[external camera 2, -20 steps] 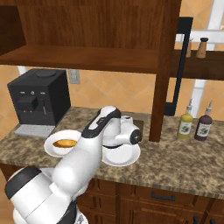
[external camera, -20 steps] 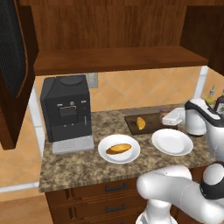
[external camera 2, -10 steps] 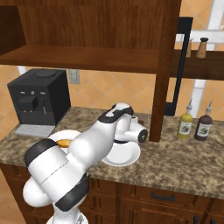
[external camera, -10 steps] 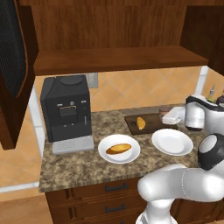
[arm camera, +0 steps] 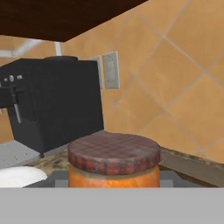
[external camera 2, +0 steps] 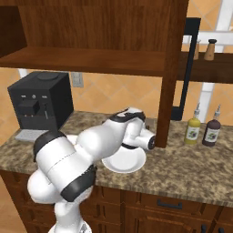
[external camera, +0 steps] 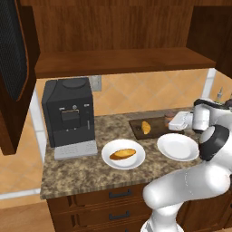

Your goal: From the different types of pastries on the counter, select a croissant and place it on the cutting board. Then retrieve a jar of jam from the cabinet and place it alongside the croissant on the cutting board.

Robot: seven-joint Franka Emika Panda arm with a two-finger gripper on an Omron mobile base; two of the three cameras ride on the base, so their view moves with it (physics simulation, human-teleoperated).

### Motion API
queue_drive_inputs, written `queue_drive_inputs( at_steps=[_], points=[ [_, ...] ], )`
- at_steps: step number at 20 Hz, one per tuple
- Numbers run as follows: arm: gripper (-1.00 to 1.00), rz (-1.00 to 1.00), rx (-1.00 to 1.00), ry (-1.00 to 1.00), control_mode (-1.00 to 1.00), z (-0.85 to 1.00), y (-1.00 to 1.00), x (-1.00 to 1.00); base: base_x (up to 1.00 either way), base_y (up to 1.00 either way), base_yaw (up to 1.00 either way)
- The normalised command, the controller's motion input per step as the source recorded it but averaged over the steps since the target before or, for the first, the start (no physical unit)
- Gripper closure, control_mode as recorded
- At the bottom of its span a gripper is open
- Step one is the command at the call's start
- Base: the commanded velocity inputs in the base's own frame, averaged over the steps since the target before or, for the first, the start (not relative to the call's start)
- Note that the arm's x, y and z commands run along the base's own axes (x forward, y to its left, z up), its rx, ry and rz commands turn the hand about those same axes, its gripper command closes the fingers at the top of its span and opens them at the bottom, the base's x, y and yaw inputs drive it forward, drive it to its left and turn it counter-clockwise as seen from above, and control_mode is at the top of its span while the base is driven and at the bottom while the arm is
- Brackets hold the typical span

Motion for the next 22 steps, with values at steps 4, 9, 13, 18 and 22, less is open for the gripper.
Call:
queue_drive_inputs(
  at_steps=[4, 9, 13, 18, 22],
  points=[
    [1.00, 0.06, 0.00, -0.01, -1.00, -0.21, 0.00, 0.26, 0.00, 0.00, 0.00],
    [1.00, 0.07, 0.01, -0.02, -1.00, -0.29, 0.00, 0.19, 0.00, 0.00, 0.00],
    [1.00, 0.07, 0.01, -0.01, -1.00, -0.24, 0.00, 0.16, 0.00, 0.00, 0.00],
    [1.00, 0.06, 0.01, 0.00, -1.00, -0.13, 0.00, 0.20, 0.00, 0.00, 0.00],
    [1.00, 0.05, 0.00, 0.00, -1.00, -0.06, -0.05, 0.28, 0.00, 0.00, 0.00]
  ],
)
